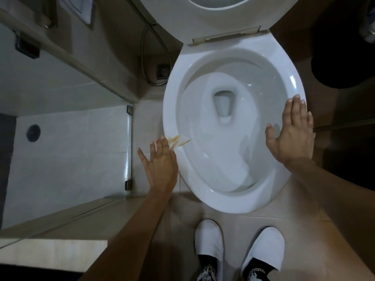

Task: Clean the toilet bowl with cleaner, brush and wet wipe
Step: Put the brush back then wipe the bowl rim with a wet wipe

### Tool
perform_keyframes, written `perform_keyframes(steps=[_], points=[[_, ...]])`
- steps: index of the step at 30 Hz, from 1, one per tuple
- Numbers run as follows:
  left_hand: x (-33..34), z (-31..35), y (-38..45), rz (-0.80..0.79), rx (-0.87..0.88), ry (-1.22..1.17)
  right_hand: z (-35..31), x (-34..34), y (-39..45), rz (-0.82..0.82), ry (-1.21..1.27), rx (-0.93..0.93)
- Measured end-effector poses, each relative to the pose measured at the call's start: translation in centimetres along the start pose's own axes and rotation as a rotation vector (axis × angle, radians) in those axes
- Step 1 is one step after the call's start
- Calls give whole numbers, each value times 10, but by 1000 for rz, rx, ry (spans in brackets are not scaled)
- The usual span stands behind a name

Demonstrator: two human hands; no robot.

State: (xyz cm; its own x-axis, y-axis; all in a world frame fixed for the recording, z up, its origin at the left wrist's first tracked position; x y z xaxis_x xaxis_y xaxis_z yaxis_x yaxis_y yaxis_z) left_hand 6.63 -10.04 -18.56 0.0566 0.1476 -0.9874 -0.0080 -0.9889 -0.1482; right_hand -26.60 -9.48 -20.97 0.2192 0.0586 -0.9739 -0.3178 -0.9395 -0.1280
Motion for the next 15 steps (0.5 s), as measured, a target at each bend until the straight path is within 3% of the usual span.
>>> perform_keyframes(steps=[4,8,15], points=[[-30,-3,1,111,88,2,-4,-13,2,-170,-106,-26],[-65,-2,7,96,121,-111,-18,-47,1,-351,-175,-29],[-167,4,14,217,133,-198,-59,-149,-22,-366,-148,-86]])
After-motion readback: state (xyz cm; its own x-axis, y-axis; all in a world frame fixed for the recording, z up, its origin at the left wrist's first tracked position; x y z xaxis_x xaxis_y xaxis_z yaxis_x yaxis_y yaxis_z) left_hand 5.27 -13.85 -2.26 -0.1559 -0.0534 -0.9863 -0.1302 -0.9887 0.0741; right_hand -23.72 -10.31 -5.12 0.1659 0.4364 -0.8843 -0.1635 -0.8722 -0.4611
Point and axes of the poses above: each hand's wrist, its own y-axis towards the middle knuckle, its own x-axis out of the palm, z = x × y, the point moved 5 cm from there along y, towards the middle knuckle, and after that the axes turned 1 degree about -z, right-handed, at the moved point
